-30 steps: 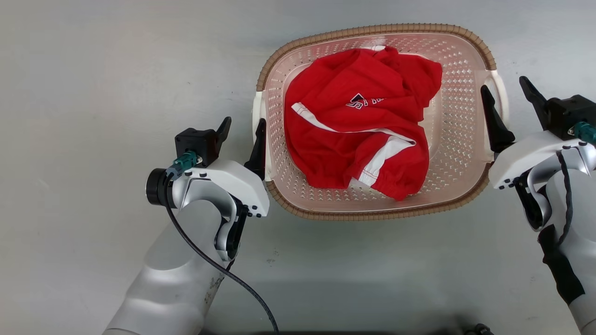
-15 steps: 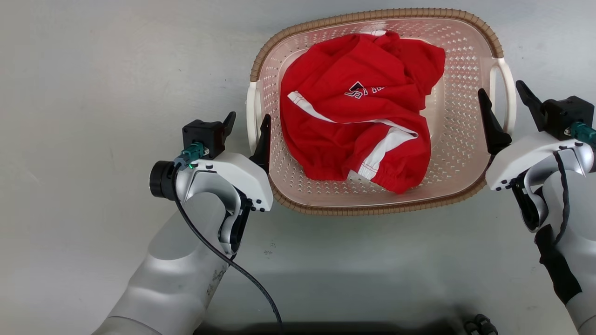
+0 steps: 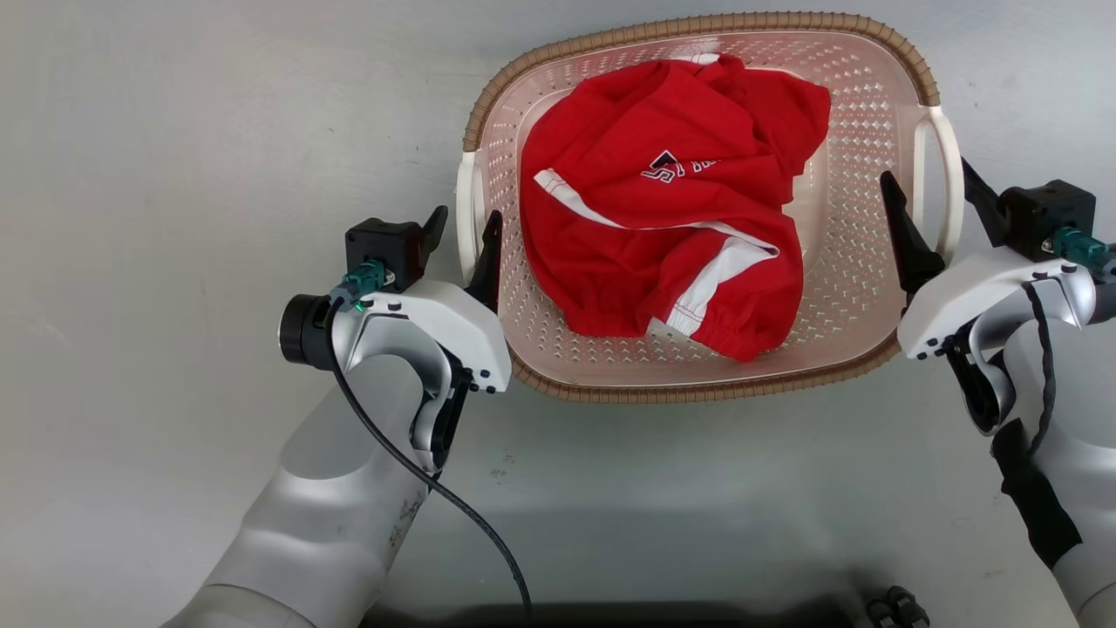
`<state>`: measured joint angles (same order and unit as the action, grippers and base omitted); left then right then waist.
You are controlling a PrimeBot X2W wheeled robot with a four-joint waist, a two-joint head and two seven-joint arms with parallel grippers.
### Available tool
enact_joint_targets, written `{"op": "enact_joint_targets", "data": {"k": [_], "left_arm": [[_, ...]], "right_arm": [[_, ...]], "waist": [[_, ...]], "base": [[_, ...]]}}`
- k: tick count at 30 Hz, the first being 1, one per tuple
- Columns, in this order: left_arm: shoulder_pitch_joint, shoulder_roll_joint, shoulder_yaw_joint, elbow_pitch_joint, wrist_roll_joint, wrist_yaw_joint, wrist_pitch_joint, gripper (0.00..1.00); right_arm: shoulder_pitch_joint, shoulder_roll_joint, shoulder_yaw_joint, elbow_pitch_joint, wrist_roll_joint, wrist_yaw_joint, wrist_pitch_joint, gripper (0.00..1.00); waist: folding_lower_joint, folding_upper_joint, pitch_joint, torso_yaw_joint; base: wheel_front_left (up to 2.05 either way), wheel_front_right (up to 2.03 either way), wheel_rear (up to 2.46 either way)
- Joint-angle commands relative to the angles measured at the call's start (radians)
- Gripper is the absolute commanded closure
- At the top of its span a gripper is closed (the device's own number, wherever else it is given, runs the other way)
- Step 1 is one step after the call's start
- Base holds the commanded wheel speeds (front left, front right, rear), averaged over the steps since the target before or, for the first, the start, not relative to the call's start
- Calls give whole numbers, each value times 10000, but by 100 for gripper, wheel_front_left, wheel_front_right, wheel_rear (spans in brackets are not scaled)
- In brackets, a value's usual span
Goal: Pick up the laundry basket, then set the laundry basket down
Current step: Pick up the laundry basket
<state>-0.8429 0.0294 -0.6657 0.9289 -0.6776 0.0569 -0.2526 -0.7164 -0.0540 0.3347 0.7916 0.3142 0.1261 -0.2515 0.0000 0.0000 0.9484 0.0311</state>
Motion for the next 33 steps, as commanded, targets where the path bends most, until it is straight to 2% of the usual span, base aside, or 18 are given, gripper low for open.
{"op": "enact_joint_targets", "data": {"k": [1,3,4,5,6,16,33], "left_arm": [[89,208,139,-17,61,61,-92,16],[84,208,93,10,69,67,-92,16],[107,208,37,68,37,32,-92,51],[134,208,-48,163,-33,-41,-92,100],[125,208,-123,236,-78,-81,-92,100],[10,208,-401,518,-247,-68,-92,100],[270,208,-440,1351,-332,-358,-92,100]], "right_arm": [[186,34,202,-35,127,46,-103,0],[188,35,325,-1,251,46,-103,0],[208,35,435,53,359,46,-103,60],[220,35,568,127,450,46,-103,92],[213,35,659,191,525,46,-103,100],[120,36,1372,1014,1222,46,-103,100],[-19,37,2777,1891,2744,46,-103,100]], "waist": [[0,0,-3,-8],[0,0,-17,-26],[0,0,-34,-37],[0,0,-54,-53],[0,0,-69,-65],[0,0,-279,-125],[0,0,-1463,-323]], "base": [[0,0,0],[0,0,0],[0,0,0],[0,0,0],[0,0,0],[0,0,0],[0,0,0]]}}
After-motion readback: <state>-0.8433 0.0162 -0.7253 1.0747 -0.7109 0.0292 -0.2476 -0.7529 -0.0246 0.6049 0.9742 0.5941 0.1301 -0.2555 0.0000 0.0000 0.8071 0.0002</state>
